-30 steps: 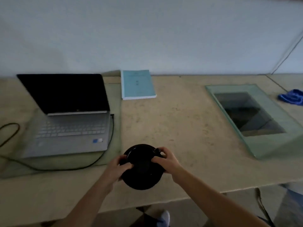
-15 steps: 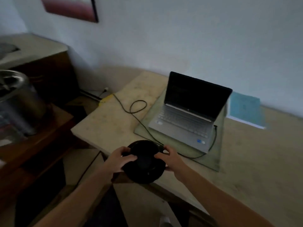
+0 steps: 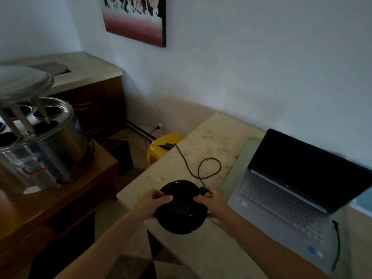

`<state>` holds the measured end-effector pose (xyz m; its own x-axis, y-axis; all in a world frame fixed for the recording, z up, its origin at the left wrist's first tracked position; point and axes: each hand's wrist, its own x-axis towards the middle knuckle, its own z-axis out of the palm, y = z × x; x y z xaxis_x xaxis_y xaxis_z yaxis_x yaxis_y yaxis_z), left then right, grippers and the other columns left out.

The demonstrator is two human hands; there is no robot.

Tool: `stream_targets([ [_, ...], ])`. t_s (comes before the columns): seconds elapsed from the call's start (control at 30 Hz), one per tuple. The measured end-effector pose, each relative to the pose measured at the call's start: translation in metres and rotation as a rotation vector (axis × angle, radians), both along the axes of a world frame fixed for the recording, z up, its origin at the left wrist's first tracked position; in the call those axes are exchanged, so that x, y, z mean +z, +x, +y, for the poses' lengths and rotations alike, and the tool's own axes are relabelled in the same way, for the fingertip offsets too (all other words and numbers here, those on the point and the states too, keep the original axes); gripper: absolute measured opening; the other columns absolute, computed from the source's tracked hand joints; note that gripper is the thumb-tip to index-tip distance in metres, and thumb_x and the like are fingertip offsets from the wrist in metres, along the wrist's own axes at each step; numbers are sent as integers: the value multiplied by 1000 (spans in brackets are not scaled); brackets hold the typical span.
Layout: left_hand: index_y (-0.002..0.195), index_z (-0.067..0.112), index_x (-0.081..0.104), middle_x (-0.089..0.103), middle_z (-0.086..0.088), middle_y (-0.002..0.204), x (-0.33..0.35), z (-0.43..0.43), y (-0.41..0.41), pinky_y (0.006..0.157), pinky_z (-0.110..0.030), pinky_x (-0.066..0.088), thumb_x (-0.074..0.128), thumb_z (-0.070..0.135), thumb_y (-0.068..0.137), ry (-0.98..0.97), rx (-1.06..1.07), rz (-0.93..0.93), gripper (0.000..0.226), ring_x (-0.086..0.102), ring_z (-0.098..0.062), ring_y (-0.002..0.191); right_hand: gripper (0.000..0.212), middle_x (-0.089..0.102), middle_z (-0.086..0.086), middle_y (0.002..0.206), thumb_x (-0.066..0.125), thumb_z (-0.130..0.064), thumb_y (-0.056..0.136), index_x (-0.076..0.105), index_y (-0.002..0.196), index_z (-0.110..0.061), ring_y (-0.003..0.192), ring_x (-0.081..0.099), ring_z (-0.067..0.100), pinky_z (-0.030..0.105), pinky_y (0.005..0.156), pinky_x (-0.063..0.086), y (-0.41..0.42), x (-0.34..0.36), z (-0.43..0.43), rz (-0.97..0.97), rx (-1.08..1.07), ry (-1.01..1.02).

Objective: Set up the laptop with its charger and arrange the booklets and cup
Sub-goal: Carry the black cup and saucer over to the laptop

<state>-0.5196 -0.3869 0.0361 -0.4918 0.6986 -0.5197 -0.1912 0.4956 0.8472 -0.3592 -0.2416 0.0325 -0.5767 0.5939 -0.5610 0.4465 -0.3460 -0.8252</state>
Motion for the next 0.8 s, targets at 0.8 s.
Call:
stream_targets([
  [0.8, 108, 4, 58, 63, -11, 105, -11, 332, -188, 96, -49, 48, 63, 20, 87, 23, -362, -192, 26, 62, -30, 99, 45, 61, -7, 96, 72, -29, 76, 50, 114, -16, 82, 62, 9, 29, 64, 56, -156, -26, 229, -111, -689, -57],
])
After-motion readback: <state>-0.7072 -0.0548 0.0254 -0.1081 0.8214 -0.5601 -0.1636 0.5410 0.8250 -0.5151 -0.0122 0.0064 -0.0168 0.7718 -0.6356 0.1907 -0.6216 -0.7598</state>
